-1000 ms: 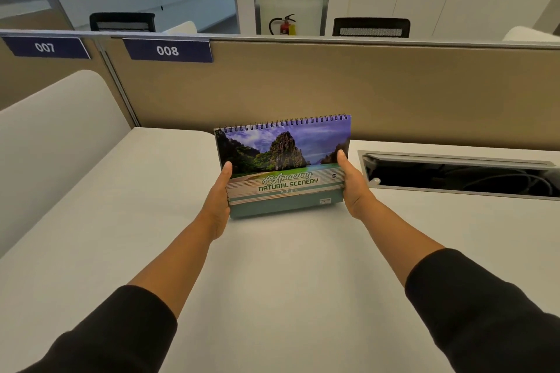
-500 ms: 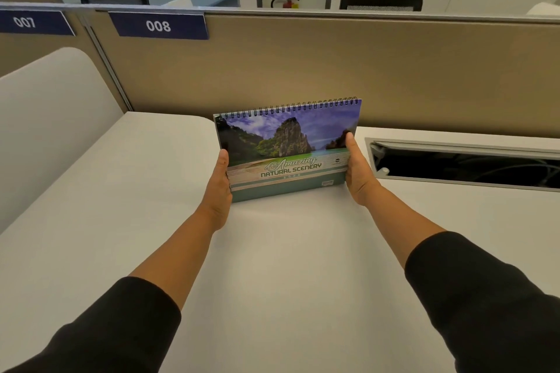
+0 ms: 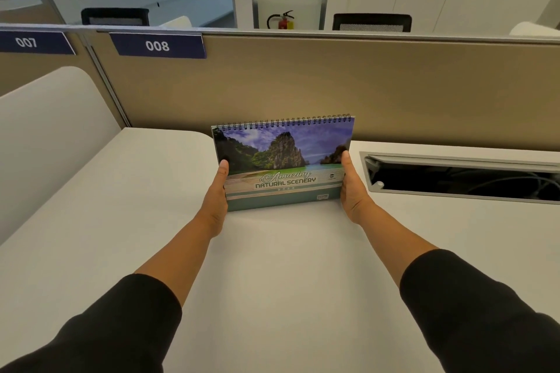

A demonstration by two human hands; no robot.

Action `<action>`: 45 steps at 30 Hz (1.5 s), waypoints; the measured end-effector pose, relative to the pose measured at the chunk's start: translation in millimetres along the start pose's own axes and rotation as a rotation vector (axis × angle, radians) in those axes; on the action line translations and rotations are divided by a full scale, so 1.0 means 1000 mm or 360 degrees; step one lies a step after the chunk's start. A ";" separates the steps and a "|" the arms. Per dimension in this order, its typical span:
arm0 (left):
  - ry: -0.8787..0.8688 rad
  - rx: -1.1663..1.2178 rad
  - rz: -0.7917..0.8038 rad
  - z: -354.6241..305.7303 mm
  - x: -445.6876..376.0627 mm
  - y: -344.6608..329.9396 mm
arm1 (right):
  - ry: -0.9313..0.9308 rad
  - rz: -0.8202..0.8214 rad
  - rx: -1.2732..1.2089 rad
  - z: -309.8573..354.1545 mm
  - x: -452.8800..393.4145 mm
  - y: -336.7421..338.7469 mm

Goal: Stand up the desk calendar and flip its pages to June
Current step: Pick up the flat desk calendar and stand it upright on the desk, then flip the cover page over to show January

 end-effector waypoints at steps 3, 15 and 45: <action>0.0015 0.0005 -0.0011 0.000 -0.001 0.000 | -0.0017 0.0007 0.0009 0.003 -0.001 -0.001; 0.0021 0.0057 -0.0736 0.000 0.022 0.020 | -0.0118 -0.0692 -0.0011 0.001 0.021 0.038; 0.0023 -0.0585 -0.0677 -0.016 0.059 -0.003 | -0.0034 -0.0296 0.0740 0.025 0.057 0.008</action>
Point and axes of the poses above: each hand's wrist, its own x-axis away from the middle knuckle, its own y-axis out of the back of the hand, z = x × y, the point moved 3 cm from there along -x, towards the middle knuckle, and after that the axes turned 1 degree about -z, right-handed, at the moved point
